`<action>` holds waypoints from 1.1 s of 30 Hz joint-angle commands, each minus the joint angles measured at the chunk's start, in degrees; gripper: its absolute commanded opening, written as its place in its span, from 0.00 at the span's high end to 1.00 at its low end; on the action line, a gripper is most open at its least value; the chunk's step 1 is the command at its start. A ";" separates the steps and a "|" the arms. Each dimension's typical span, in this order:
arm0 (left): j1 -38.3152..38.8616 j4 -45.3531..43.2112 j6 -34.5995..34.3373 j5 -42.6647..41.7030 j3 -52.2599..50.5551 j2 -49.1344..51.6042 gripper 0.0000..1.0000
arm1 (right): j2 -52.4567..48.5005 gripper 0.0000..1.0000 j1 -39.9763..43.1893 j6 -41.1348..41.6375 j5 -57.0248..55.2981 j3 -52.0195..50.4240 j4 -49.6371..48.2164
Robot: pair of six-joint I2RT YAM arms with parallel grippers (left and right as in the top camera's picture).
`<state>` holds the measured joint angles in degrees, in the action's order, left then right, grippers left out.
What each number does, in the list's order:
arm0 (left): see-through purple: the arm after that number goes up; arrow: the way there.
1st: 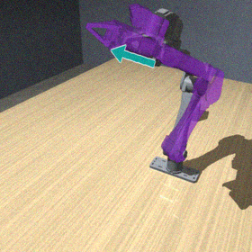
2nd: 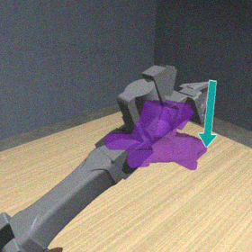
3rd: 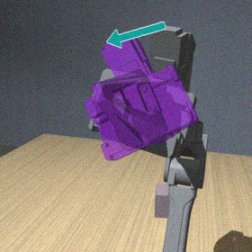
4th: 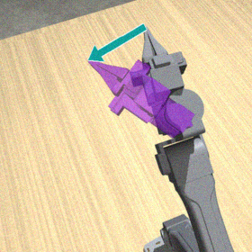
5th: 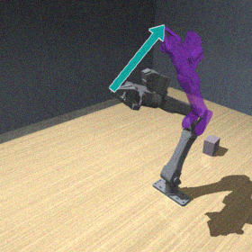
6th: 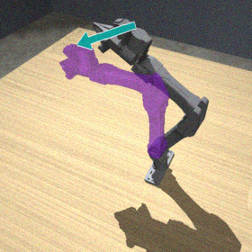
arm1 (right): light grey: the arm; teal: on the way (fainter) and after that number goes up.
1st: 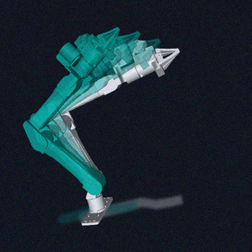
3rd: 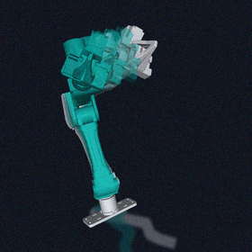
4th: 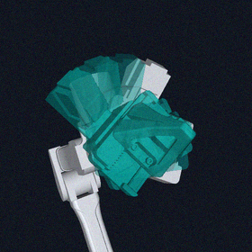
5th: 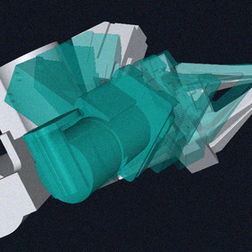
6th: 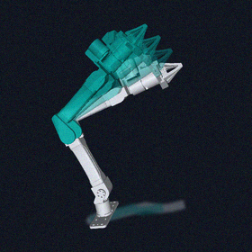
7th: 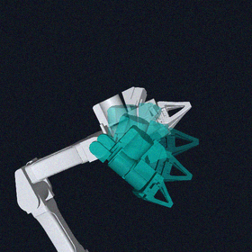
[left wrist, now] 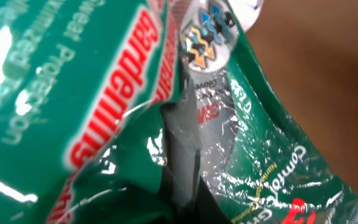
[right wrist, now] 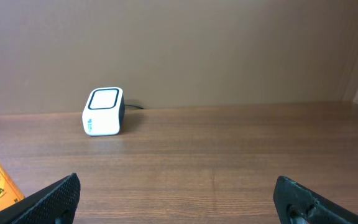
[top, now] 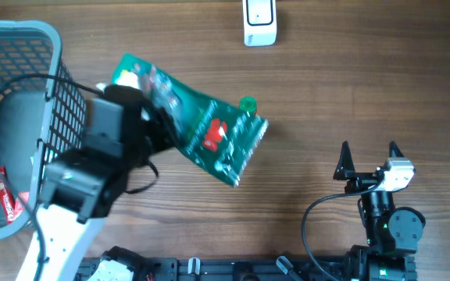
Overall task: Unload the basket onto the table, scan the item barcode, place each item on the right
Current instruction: 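Lay the green glove pack flat on the table below the jars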
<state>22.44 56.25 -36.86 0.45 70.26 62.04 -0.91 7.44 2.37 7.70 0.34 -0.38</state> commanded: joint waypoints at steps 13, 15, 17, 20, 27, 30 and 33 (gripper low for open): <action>13.38 -25.14 -51.47 7.96 -26.29 18.38 0.87 | 0.26 0.00 0.15 0.63 0.28 -0.02 -0.17; 13.35 -25.40 -54.10 7.06 -26.27 19.32 0.39 | 0.26 0.00 0.15 0.66 0.28 -0.04 -0.15; 13.33 -25.86 -54.03 5.92 -25.81 18.73 0.00 | 0.26 0.00 0.15 0.66 0.28 -0.04 -0.15; 13.31 -23.69 -53.37 4.13 -21.99 14.78 0.00 | 0.26 0.00 0.13 0.63 0.28 -0.02 -0.15; 13.31 -22.16 -48.04 5.20 -13.79 3.82 0.00 | 0.26 0.00 0.15 0.66 0.28 -0.04 -0.17; 13.29 -21.90 -45.55 6.05 -13.68 0.26 0.00 | 0.26 0.00 0.15 0.66 0.28 -0.02 -0.15; 13.29 -21.31 -44.68 6.14 -13.68 -1.01 0.00 | 0.26 0.00 0.15 0.66 0.28 -0.04 -0.15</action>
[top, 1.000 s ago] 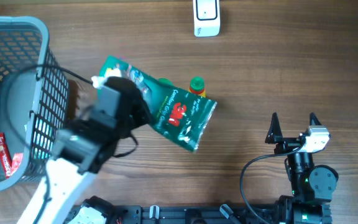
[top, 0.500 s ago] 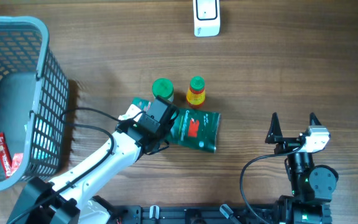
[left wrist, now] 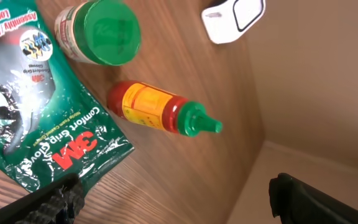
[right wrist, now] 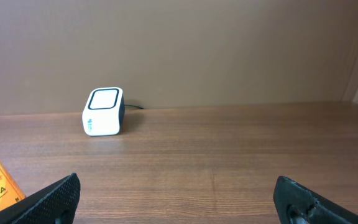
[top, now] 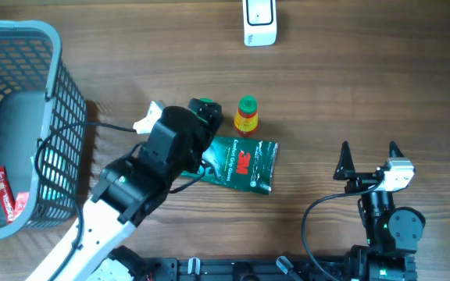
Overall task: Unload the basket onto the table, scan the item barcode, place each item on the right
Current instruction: 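Lay the green glove pack flat on the table below the jars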
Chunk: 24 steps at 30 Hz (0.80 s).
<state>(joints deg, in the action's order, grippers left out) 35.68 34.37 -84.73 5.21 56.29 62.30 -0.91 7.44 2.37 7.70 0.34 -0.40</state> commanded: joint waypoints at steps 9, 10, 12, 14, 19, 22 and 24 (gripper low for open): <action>-0.57 0.57 6.67 3.43 2.01 -1.60 0.00 | 0.26 0.00 0.15 0.63 0.28 -0.04 -0.13; -1.03 0.61 8.02 3.43 3.21 -1.62 0.00 | 0.26 0.00 0.15 0.63 0.28 -0.02 -0.13; -1.81 0.74 10.67 3.48 6.29 -1.62 0.00 | 0.26 0.00 0.15 0.66 0.28 -0.02 -0.13; -3.15 1.36 14.38 4.68 10.69 -1.60 0.01 | 0.26 0.00 0.15 0.63 0.28 -0.02 -0.13; -9.14 3.08 20.87 5.38 18.86 -1.55 0.00 | 0.26 0.00 0.15 0.66 0.28 -0.04 -0.13; -14.43 3.96 25.29 5.40 22.60 -1.55 0.01 | 0.26 0.00 0.15 0.66 0.28 -0.04 -0.13; -18.43 4.07 26.03 5.38 23.82 -1.49 0.01 | 0.26 0.00 0.15 0.66 0.28 -0.04 -0.13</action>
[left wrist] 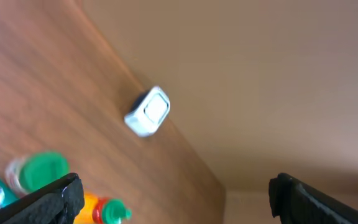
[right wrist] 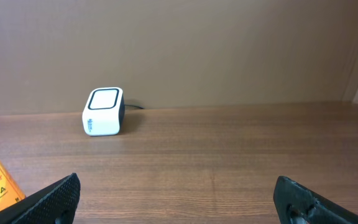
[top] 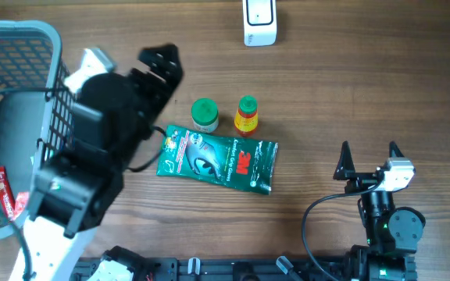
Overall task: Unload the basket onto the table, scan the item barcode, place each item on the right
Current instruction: 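Lay the green glove pack flat on the table below the jars, then reach into the basket and grasp the pale green tissue pack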
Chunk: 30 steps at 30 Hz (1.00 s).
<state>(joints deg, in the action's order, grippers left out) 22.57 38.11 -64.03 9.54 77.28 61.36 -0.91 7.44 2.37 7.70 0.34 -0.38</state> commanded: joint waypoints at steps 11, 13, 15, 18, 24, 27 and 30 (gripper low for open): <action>-30.08 1.55 9.84 -1.79 11.43 3.13 0.01 | 0.26 0.01 0.15 0.63 0.28 -0.02 -0.15; -34.36 1.97 9.84 -1.81 12.57 4.74 0.00 | 0.26 0.00 0.15 0.66 0.28 -0.04 -0.15; -38.82 2.01 9.79 -2.51 12.79 6.54 0.01 | 0.26 0.00 0.15 0.63 0.28 -0.02 -0.15; -47.21 5.55 9.60 -4.72 12.79 10.91 0.00 | 0.26 0.00 0.15 0.66 0.28 -0.02 -0.15; -59.14 18.84 1.01 -5.62 12.74 21.97 0.00 | 0.26 0.00 0.15 0.63 0.28 -0.04 -0.15; -61.61 19.85 0.15 -10.34 12.74 28.46 0.00 | 0.26 0.00 0.15 0.63 0.28 -0.04 -0.15; -61.64 19.85 2.36 -10.91 12.74 34.47 0.00 | 0.26 0.00 0.15 0.66 0.28 -0.02 -0.15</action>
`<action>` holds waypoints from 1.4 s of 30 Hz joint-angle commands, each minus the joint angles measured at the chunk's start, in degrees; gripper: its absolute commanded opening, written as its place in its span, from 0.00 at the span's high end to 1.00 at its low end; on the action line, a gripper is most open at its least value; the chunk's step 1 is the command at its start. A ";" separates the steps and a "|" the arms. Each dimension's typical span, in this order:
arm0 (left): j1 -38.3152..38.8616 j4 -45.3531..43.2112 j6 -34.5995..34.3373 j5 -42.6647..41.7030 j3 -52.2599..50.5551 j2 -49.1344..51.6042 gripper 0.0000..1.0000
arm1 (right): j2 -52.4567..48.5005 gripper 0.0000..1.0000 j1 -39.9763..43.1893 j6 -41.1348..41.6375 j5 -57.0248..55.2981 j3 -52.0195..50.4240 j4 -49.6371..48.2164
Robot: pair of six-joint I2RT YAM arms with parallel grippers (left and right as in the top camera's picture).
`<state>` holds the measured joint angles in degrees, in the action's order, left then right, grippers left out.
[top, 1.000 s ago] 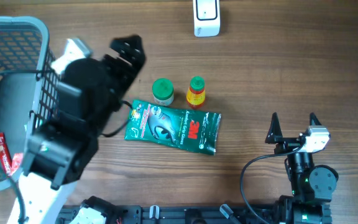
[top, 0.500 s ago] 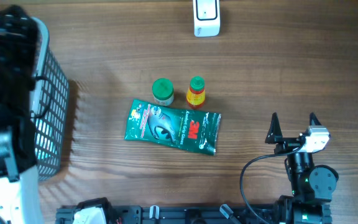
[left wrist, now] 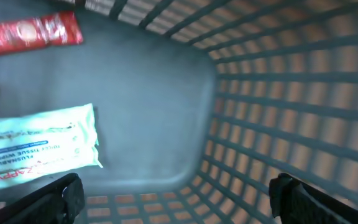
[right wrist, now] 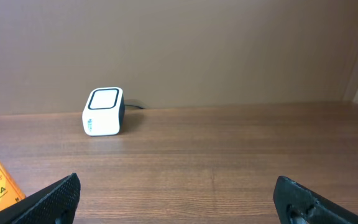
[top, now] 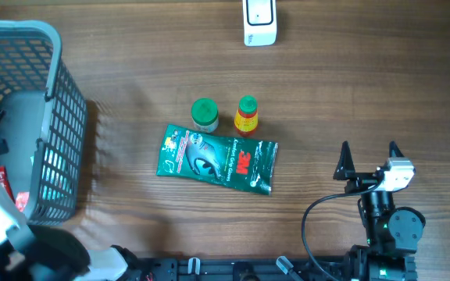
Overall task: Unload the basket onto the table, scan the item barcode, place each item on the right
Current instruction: 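Reach into the basket and grasp the pale green tissue pack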
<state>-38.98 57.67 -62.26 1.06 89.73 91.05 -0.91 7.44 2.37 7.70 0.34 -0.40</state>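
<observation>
The white scanner (top: pixel 258 22) stands at the table's far edge and also shows in the right wrist view (right wrist: pixel 104 111). A green 3M package (top: pixel 216 159) lies flat mid-table, free of both grippers. My left gripper (left wrist: pixel 179 199) is open inside the grey basket (top: pixel 61 148), above a pale wipes pack (left wrist: pixel 36 152) and a red packet (left wrist: pixel 30 31). In the overhead view only the left arm shows, at the left edge. My right gripper (right wrist: pixel 179 202) is open and empty at the table's front right (top: pixel 368 160).
A green-lidded jar (top: pixel 205 114) and a red sauce bottle (top: pixel 246 115) stand just behind the green package. The bottle also shows at the left edge of the right wrist view. The basket's mesh walls (left wrist: pixel 278 93) surround the left gripper.
My left arm has moved from above the table beside the jar to the far left over the basket, and its camera now looks into the basket. The green package and the right arm are unchanged.
My left gripper was shut on the green package, held above the table. Then the package lay flat in front of the jar and bottle with the gripper open over it. The arm then stood nearer the basket, and now the open gripper is inside it.
</observation>
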 commanded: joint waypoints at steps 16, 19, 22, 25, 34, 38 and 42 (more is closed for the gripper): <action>0.28 6.03 -4.70 -4.66 0.26 27.34 0.01 | 0.26 0.00 0.15 0.68 0.28 -0.02 -0.13; 0.83 8.02 -4.68 -4.48 0.26 28.35 0.03 | 0.26 0.00 0.15 0.66 0.28 -0.04 -0.13; 1.03 12.09 -4.66 -4.24 0.26 28.37 0.23 | 0.26 0.00 0.13 0.66 0.28 -0.04 -0.13; 1.14 15.52 -4.68 -2.73 0.26 28.37 0.38 | 0.26 0.00 0.15 0.63 0.28 -0.04 -0.13; 5.29 15.43 -4.70 6.49 -0.70 29.79 0.01 | 0.26 0.00 0.15 0.66 0.28 -0.02 -0.13; 7.58 13.90 -4.68 7.82 -1.51 32.13 0.08 | 0.26 0.00 0.15 0.63 0.28 -0.02 -0.13; 7.58 14.51 -4.59 7.78 -0.63 31.91 0.51 | 0.26 0.00 0.15 0.66 0.28 -0.02 -0.13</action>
<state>-31.53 72.60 -66.57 8.56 89.52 119.87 -0.91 7.44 2.37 7.70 0.34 -0.40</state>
